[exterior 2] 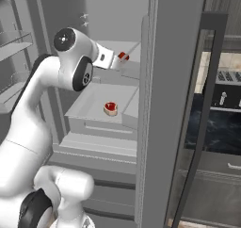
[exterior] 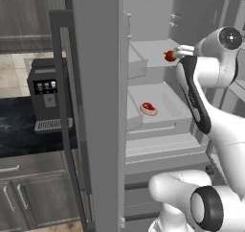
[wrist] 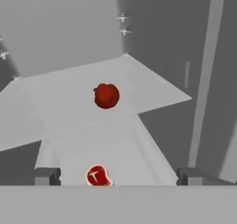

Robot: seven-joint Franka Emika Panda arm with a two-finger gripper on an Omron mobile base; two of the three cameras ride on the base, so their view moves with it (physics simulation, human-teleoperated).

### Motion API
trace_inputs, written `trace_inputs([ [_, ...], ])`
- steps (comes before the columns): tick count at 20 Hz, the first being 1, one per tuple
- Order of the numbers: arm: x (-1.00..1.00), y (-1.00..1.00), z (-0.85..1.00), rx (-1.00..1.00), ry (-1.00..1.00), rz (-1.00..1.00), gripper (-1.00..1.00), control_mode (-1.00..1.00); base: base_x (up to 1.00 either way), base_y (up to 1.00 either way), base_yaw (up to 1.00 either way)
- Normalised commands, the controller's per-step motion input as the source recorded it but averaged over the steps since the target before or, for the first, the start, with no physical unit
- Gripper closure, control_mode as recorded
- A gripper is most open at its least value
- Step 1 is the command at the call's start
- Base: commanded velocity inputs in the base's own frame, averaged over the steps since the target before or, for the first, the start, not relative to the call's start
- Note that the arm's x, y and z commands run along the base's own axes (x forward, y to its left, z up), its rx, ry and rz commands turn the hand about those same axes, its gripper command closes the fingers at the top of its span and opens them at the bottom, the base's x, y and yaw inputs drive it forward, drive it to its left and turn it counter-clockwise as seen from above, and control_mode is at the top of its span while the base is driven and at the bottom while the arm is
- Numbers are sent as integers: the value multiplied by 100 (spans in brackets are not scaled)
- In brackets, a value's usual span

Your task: Place the mayonnaise and mayonnaise from the counter to the top shelf of the fridge. If the existing items in the fridge are on the top shelf, move them to other shelves.

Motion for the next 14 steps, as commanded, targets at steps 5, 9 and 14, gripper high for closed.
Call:
trace_inputs([
  [5,69,-17,-1,0,6,2,-100,-100,0,0,0],
  [9,64,-8,-2,0,5,2,-100,-100,0,0,0],
  [14,62,0,-12,0,1,1,-100,-100,0,0,0],
])
